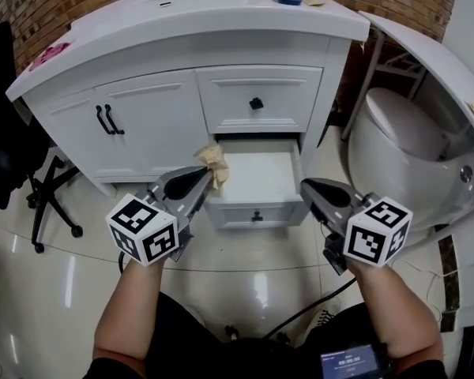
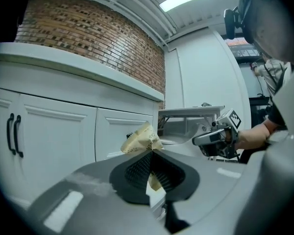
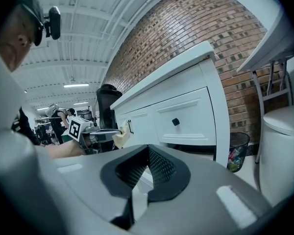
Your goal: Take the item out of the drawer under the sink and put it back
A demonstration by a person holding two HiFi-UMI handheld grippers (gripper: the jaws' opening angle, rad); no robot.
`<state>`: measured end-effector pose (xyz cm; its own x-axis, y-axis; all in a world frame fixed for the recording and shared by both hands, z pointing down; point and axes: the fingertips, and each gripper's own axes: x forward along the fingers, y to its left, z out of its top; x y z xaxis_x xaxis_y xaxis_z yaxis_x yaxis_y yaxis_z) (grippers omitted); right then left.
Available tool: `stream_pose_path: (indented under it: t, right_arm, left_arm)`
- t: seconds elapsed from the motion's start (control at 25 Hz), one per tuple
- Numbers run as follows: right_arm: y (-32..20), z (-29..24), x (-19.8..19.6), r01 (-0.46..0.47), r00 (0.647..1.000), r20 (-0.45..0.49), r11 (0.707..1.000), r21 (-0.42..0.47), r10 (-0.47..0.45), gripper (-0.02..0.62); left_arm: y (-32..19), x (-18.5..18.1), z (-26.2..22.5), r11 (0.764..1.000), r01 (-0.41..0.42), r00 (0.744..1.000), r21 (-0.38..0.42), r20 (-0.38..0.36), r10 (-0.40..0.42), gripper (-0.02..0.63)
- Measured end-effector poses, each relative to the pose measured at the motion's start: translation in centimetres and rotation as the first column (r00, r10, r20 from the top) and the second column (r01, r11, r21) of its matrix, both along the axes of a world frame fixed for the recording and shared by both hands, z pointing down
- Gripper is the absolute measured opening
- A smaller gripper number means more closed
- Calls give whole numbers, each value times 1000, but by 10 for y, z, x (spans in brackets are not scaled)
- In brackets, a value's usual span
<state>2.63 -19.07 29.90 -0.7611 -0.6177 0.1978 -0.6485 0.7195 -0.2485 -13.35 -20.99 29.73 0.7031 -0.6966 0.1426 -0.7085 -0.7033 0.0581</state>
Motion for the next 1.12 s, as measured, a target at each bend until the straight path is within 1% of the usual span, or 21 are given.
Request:
stream_pose_path:
  t: [0.48,0.64,0.96,1.12]
  right_arm:
    - [-3,6,0,-1,1000,-2,1000,-17,1,3]
    - [-2,7,1,-2,1000,-6,1000,-18,1,3]
    - [-1,7,3,-10,1000,-8,1000,-14,10,3]
    - [-1,6,3,-7,1000,-9,1000,-13,7,3]
  left_arm:
    - [8,1,7,1000,-1,1000,-14,8,1,8]
    - [8,-1,5,1000,13,1000,13,12,-13,9]
    - [7,0,9,1000,14,999,27,52,-15,11]
    - [4,1,13,999,19,993,43,117,-24,11]
